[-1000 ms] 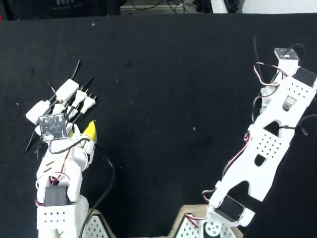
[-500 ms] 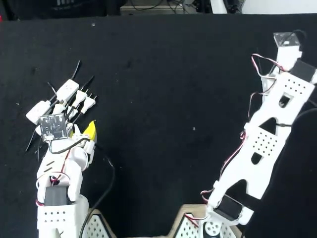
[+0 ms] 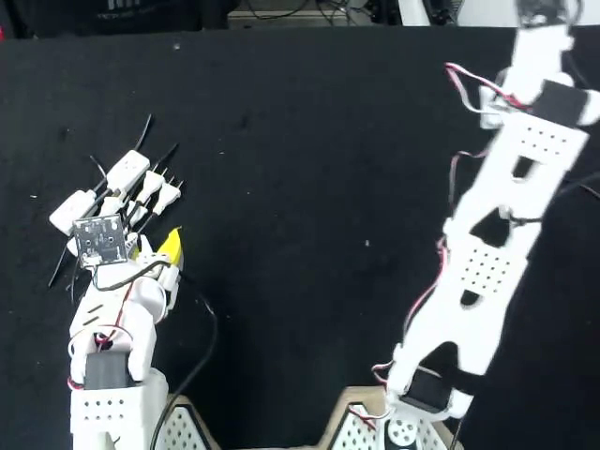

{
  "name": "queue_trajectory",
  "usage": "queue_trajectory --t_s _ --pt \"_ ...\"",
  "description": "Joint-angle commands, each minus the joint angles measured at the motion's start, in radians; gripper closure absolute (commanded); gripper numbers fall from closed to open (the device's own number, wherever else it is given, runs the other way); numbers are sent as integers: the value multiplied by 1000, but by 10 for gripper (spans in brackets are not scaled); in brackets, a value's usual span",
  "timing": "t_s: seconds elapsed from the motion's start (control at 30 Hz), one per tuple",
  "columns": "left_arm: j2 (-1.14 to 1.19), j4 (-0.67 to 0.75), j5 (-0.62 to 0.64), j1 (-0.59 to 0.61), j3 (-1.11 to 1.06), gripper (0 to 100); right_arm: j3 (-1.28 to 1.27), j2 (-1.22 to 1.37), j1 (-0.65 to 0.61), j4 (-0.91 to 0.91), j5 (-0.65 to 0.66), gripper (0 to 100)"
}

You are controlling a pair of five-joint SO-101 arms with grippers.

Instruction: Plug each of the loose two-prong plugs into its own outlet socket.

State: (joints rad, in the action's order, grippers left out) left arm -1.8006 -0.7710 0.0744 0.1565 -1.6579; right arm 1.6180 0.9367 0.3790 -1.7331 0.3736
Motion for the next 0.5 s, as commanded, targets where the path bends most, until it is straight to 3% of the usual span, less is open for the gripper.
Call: queue_trajectory --t_s 0.0,0.2,0.47 --pt "-8 6 9 18 16 787 47 -107 -75 -32 -138 730" --pt "-8 11 9 90 19 787 -136 -193 -129 -38 -215 730" --pt "-8 14 11 93 19 787 -1020 -797 -338 -17 -207 730"
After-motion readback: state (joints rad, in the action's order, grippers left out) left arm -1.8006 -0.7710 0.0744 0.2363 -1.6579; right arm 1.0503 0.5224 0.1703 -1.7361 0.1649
